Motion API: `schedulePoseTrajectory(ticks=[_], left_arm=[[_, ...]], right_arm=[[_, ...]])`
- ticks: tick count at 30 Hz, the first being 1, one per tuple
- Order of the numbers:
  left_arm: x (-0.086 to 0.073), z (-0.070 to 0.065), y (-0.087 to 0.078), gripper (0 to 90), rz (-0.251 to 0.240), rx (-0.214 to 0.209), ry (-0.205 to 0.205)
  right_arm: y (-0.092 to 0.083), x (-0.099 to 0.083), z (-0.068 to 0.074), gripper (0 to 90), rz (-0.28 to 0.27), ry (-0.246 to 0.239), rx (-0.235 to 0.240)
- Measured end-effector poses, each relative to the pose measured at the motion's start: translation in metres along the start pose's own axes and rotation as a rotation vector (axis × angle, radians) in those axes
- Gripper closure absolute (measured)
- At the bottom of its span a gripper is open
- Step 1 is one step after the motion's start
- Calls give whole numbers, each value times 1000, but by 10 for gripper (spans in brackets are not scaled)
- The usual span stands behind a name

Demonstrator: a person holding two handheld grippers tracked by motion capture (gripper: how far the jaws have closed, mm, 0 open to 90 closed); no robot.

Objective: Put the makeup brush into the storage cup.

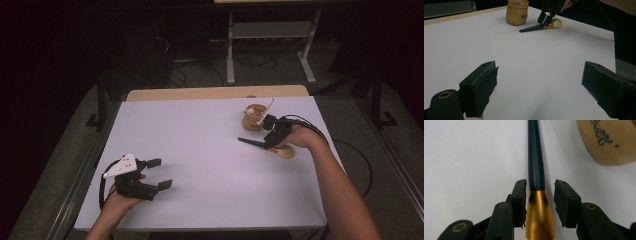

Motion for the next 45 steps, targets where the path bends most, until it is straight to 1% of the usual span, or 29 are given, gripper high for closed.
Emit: schedulePoseTrajectory(ticks=[5,11,18,29,32,37,45], left_arm=[[0,0,0,124,2,-1,-1],[0,0,0,124,3,-1,1],[0,-1,0,125,4,-1,0],[0,-1,1,125,5,-3,0],[0,-1,1,126,6,-2,2],[0,-1,1,126,4,-3,-1],[0,-2,1,126,6,-4,6]], right_arm=[[-5,-7,0,602,17,7,10],[-5,-16,3,579,47,7,33],[-5,-23,3,575,59,6,37],[0,-24,3,577,78,4,32],[3,-24,3,590,95,0,27],[3,-24,3,595,94,2,32],[4,-25,3,593,94,-14,31]])
Point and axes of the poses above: each handheld gripper's, and its own axes: y roughly forward along the jaws, x roughly out of its top, z roughly to its left, the point moved 5 cm from there along y, roughly forward along the jaws, and after that the axes turned 10 degrees about -y, right-handed, at the moved point
